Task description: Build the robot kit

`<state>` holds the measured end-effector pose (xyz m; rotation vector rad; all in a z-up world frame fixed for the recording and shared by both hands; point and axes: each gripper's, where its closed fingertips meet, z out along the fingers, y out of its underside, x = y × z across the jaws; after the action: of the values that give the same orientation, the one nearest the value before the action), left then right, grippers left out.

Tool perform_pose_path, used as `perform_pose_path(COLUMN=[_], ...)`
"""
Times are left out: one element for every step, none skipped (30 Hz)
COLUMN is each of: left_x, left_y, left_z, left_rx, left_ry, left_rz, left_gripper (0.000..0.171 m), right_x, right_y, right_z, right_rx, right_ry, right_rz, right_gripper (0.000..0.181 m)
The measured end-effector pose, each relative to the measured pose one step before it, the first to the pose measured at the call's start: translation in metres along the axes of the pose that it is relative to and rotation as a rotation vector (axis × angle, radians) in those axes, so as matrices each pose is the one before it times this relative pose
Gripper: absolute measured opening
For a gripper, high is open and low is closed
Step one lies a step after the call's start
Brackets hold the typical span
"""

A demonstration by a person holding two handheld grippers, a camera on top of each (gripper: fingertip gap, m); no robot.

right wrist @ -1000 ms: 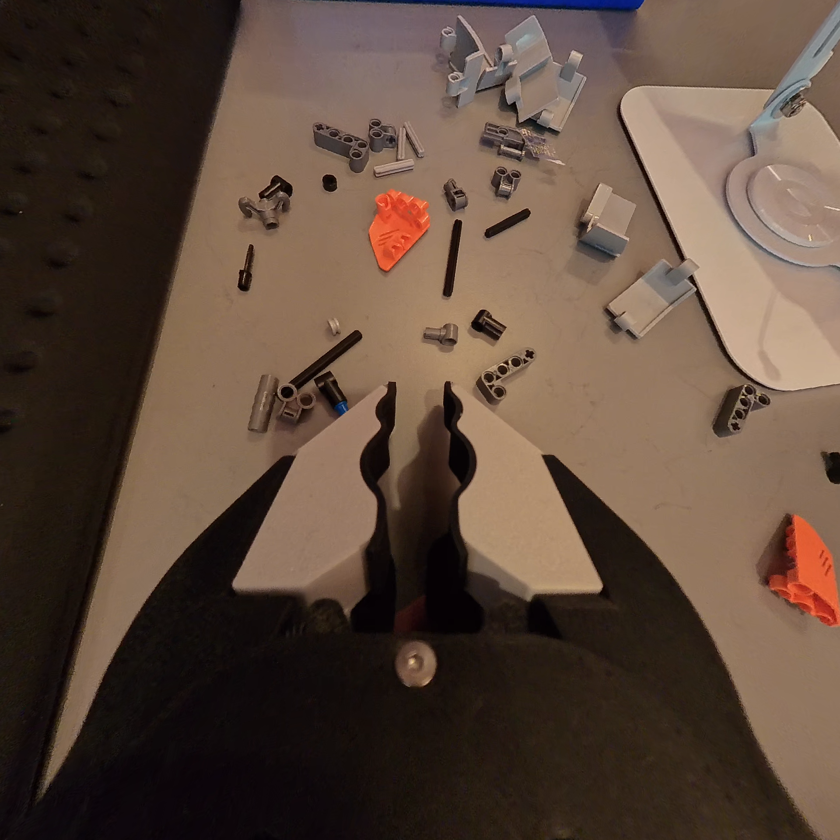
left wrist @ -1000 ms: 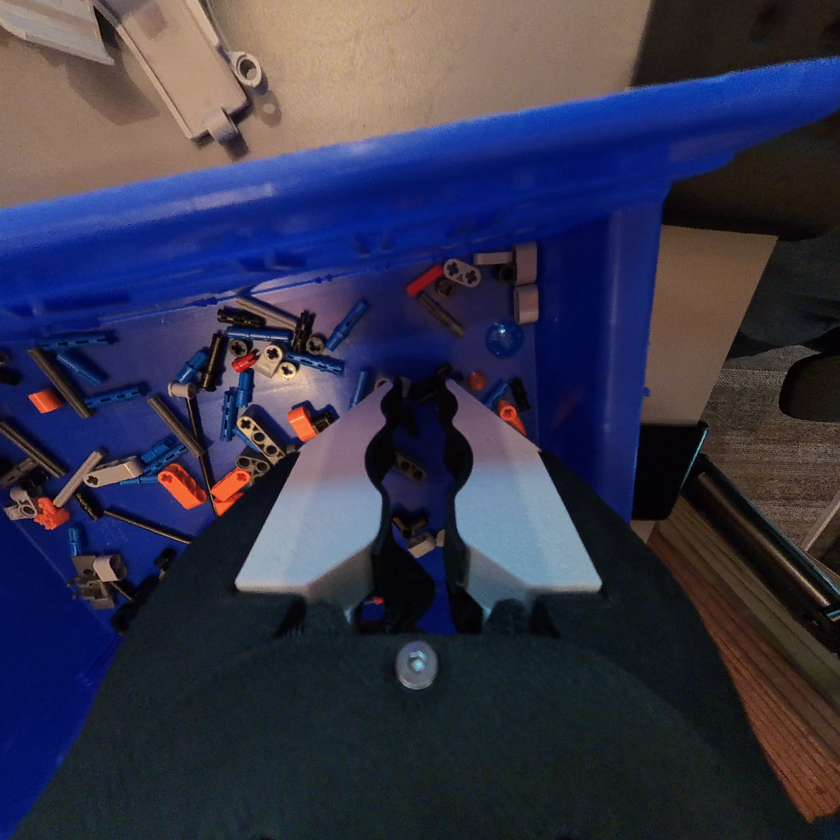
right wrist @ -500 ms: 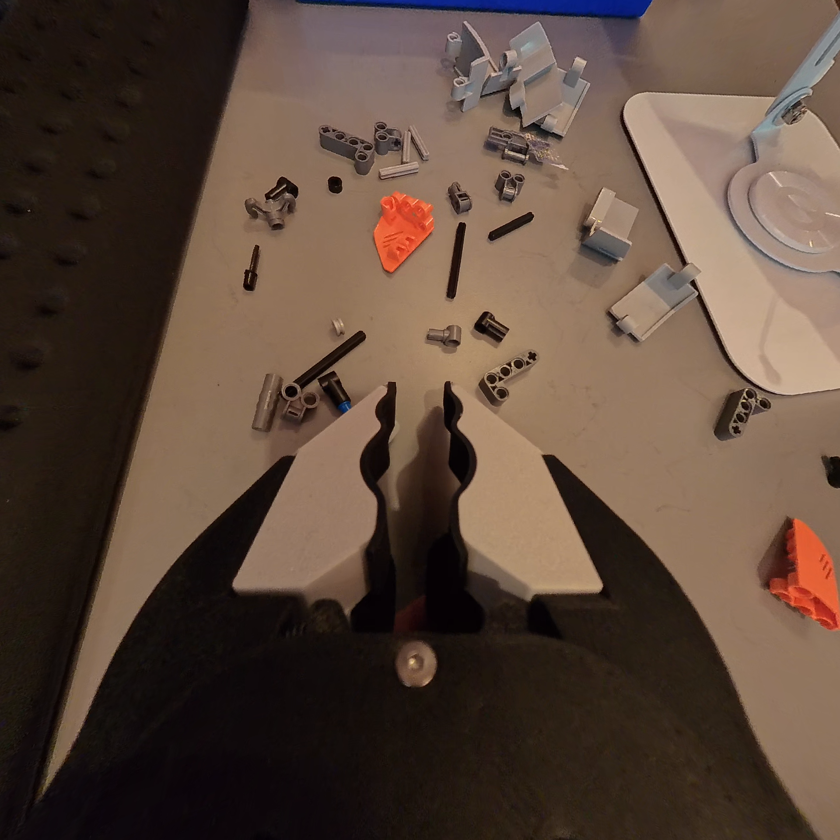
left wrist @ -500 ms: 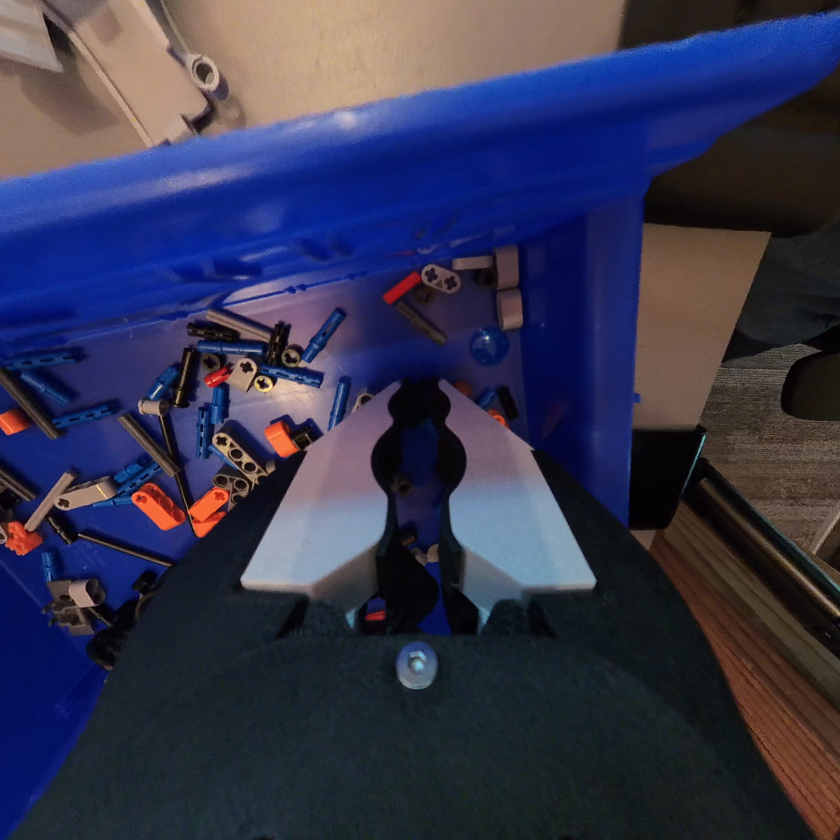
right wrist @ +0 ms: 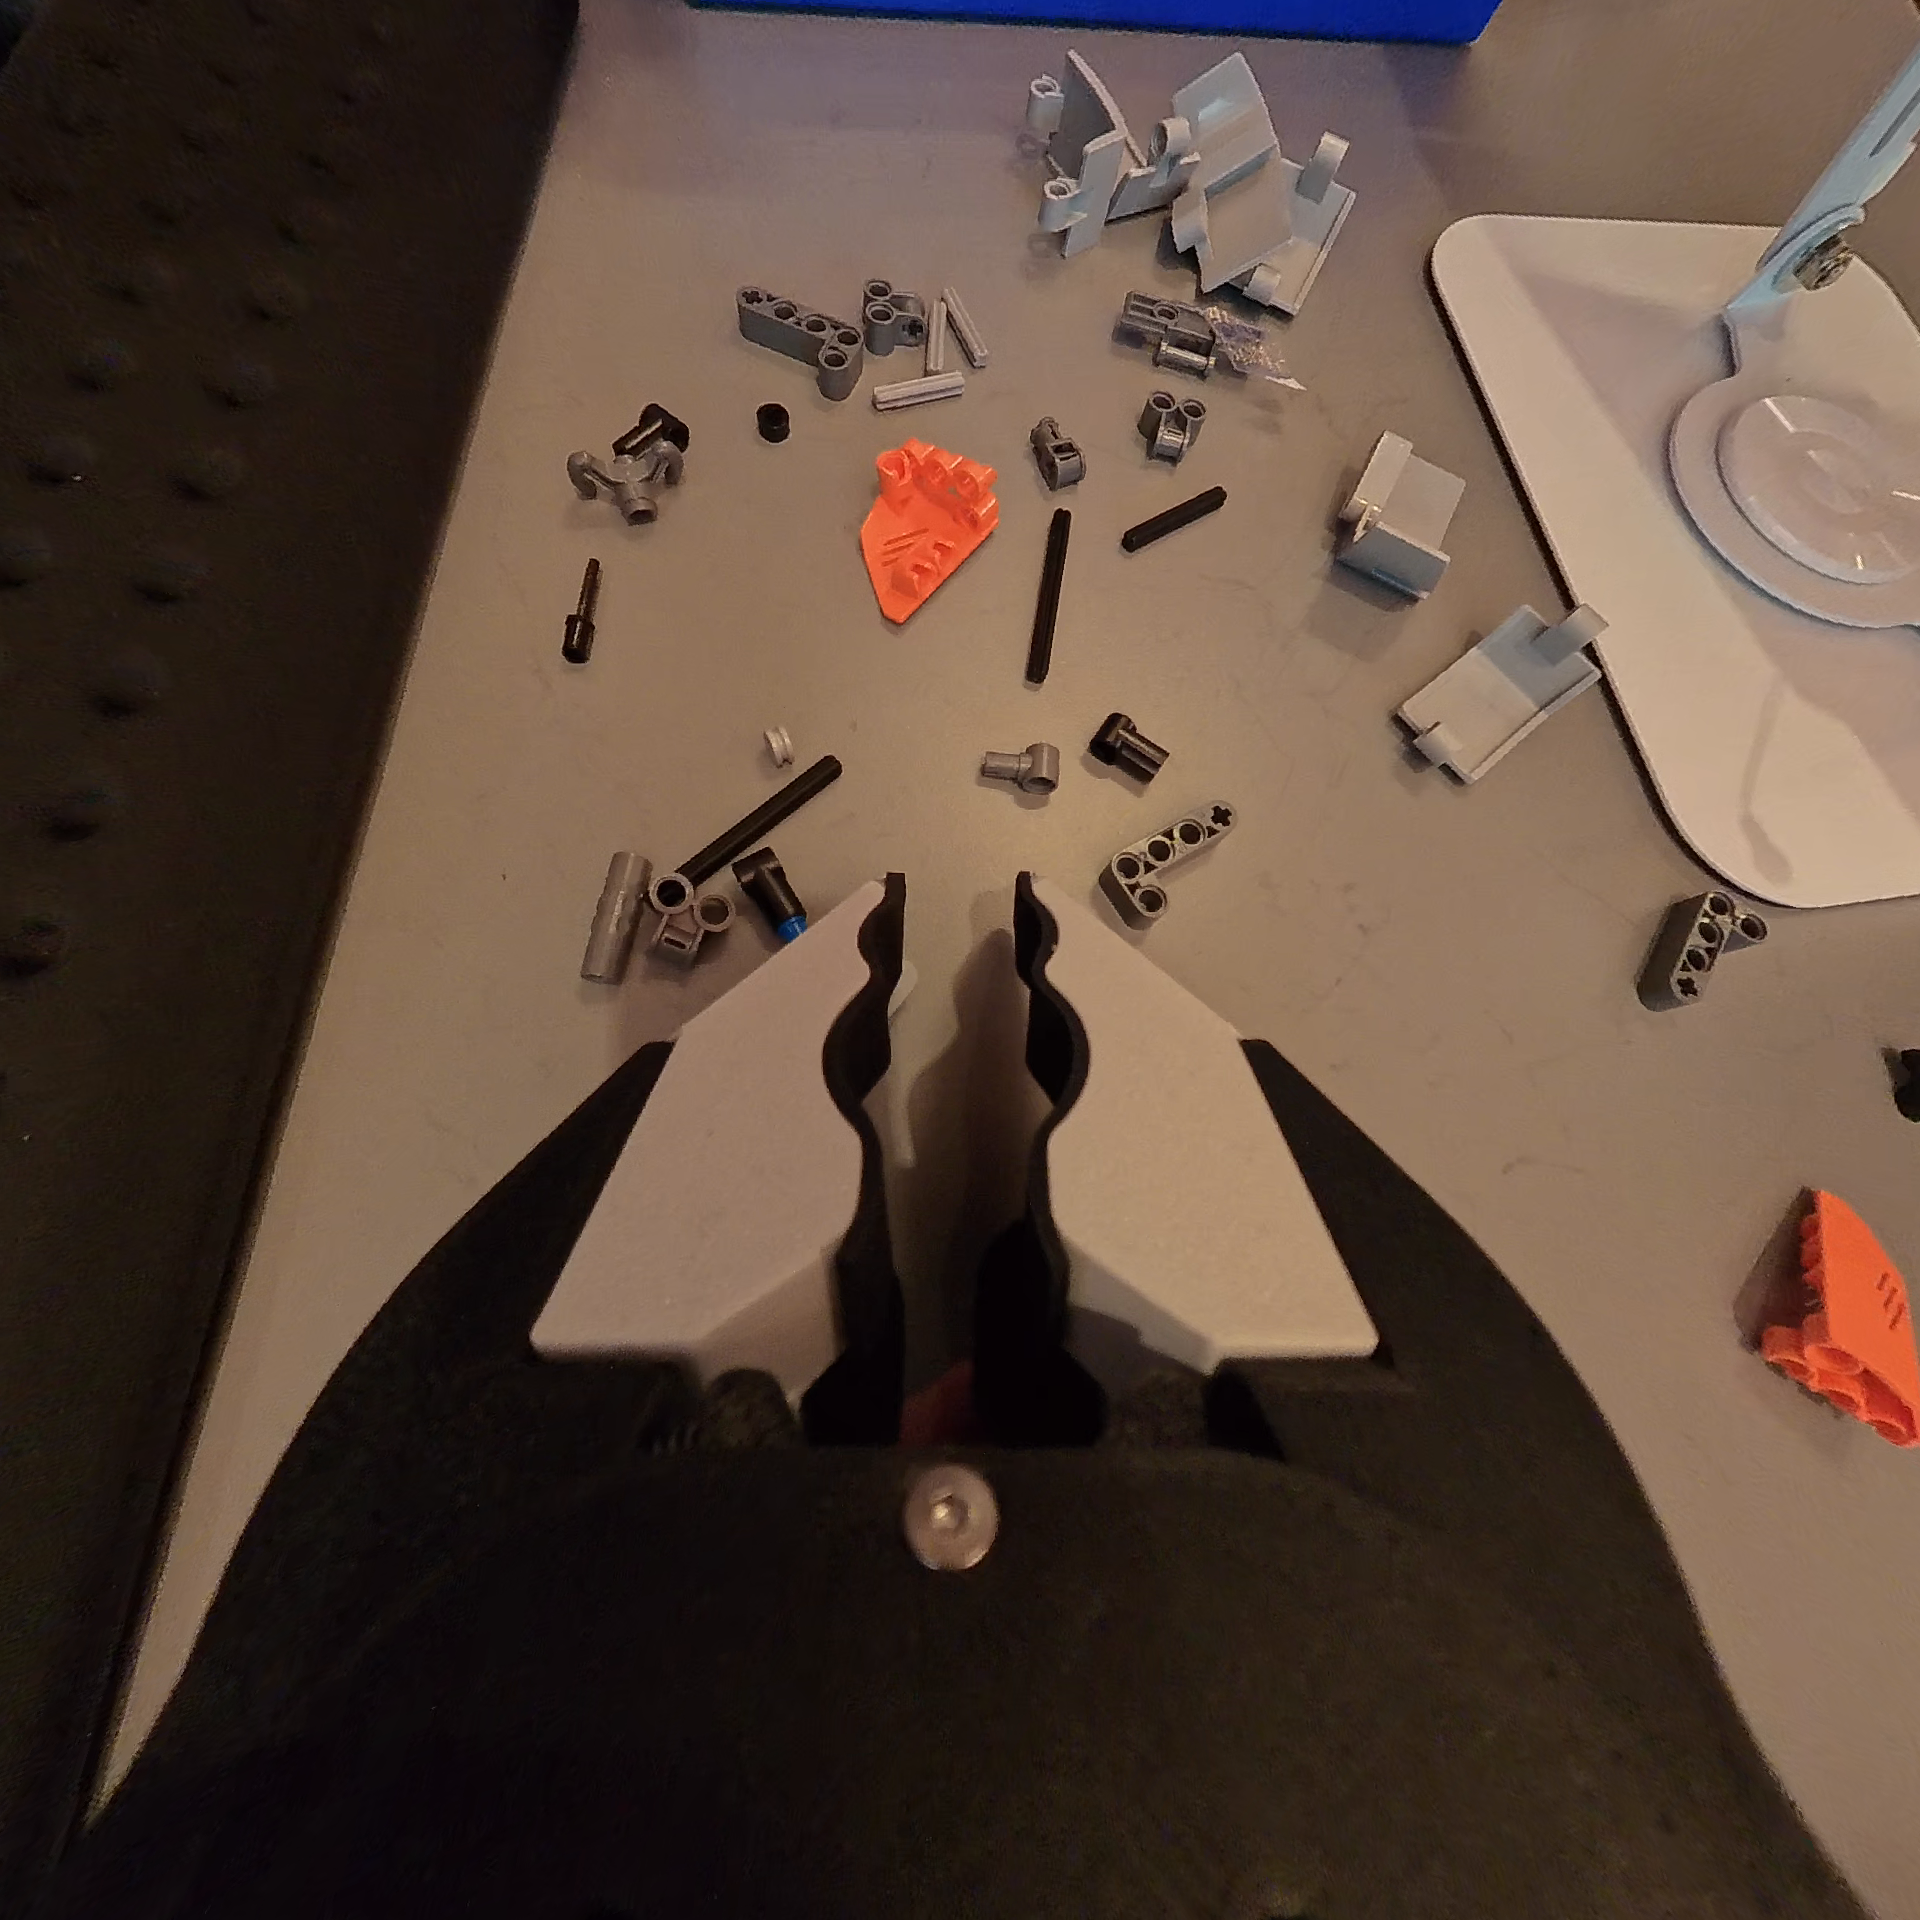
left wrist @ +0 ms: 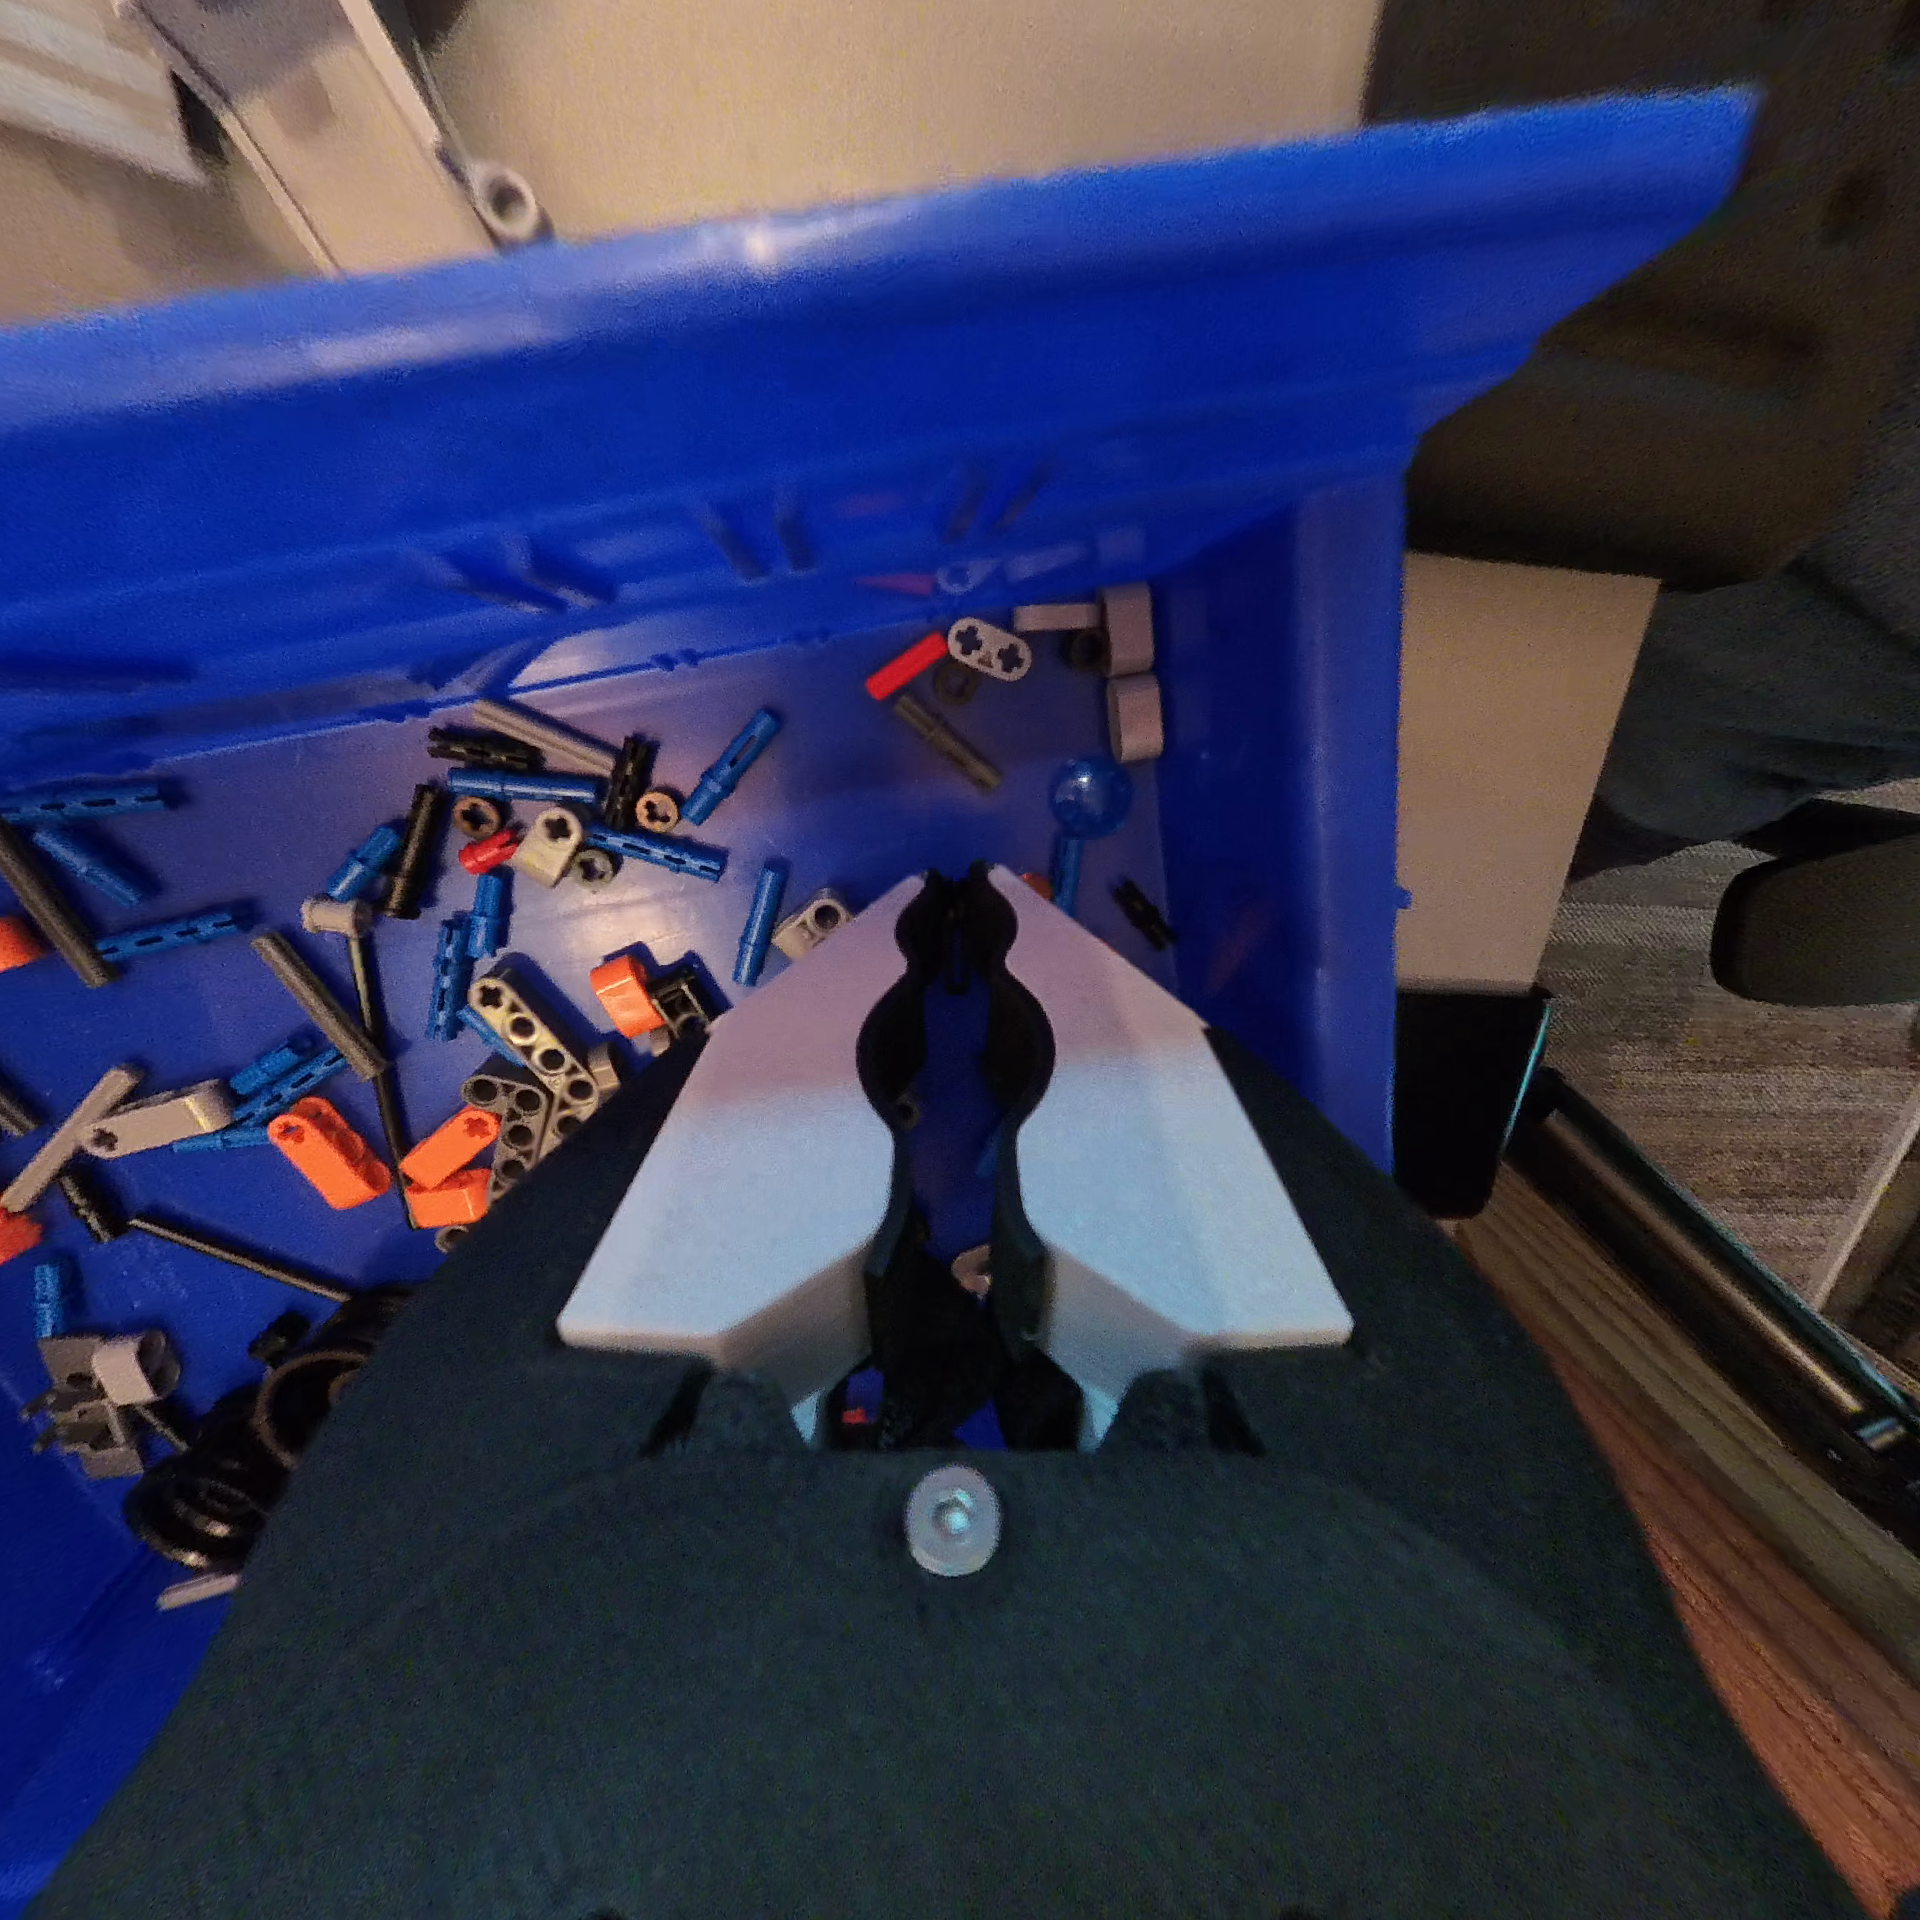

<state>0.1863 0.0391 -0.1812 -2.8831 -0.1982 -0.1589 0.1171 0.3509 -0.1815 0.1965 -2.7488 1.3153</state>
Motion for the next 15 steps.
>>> perform_pose_path(left_x=[-0.00116,-0.0012,-0.0011,-0.00092,-0.00109,-0.00111,-0.00103,-0.00189,-0.00309,-0.00219,-0.00248,-0.00326,-0.00181,-0.00057,-0.00036], left_y=[-0.00217,-0.00184,-0.00311,-0.00413,-0.0039,-0.00485,-0.00677,-0.00708,-0.00628,-0.00841,-0.01206,-0.01293,-0.01159,-0.01042,-0.0087], left_z=[-0.00429,-0.00539,-0.00627,-0.00709,-0.00751,-0.00837,-0.00926,-0.00954,-0.00939,-0.00934,-0.00922,-0.00752,-0.00488,-0.00204,0.00082], left_rx=[0.01166,0.00938,0.0169,0.01951,0.01347,0.01175,0.01491,0.00824,-0.00216,0.00711,0.0293,0.03456,0.02538,0.01596,0.00235], left_ry=[-0.0115,-0.0121,-0.0122,-0.01,-0.0136,-0.0172,-0.0199,-0.0264,-0.0353,-0.0296,-0.0226,-0.0138,0.0004,0.0082,0.0104], left_rz=[0.0014,0.0008,0.0013,0.0006,0.0029,0.0084,0.0092,0.0096,0.0147,0.0222,0.0193,0.0124,0.0158,0.0191,0.0172], left_gripper=[0.003,0.003,0.003,0.003,0.003,0.002,0.003,0.003,0.003,0.003,0.002,0.002,0.002,0.003,0.003], right_x=[-0.00008,-0.00002,0.0,-0.00009,-0.0001,-0.0001,0.0,-0.00005,-0.00007,-0.00005,-0.00042,-0.00051,-0.00055,-0.00043,-0.00043], right_y=[-0.00004,-0.00011,0.0,0.00003,0.0001,-0.00005,-0.00004,0.00017,-0.00004,0.00003,0.00011,0.00018,0.0003,0.00005,0.00003], right_z=[0.00001,-0.00009,-0.00004,0.00003,0.00009,0.0,0.00006,0.00007,0.00007,-0.00007,0.00019,0.00014,0.00014,0.00013,-0.00001], right_rx=[0.0002,0.0007,0.0005,-0.0007,-0.0008,0.0001,-0.0002,-0.001,-0.0002,0.0001,-0.0011,-0.0018,-0.0016,-0.0012,0.0002], right_ry=[0.0,-0.0002,-0.0004,-0.0007,-0.0004,0.0002,0.0,-0.0006,-0.0005,0.0,-0.0006,-0.0011,-0.0012,-0.0016,-0.0009], right_rz=[-0.0002,0.0001,0.0004,0.0,-0.0008,-0.001,0.0001,0.0008,0.0002,-0.0009,-0.0024,-0.0037,-0.0035,-0.0026,-0.003], right_gripper=[0.019,0.019,0.019,0.019,0.019,0.019,0.019,0.019,0.019,0.019,0.019,0.019,0.019,0.019,0.019])
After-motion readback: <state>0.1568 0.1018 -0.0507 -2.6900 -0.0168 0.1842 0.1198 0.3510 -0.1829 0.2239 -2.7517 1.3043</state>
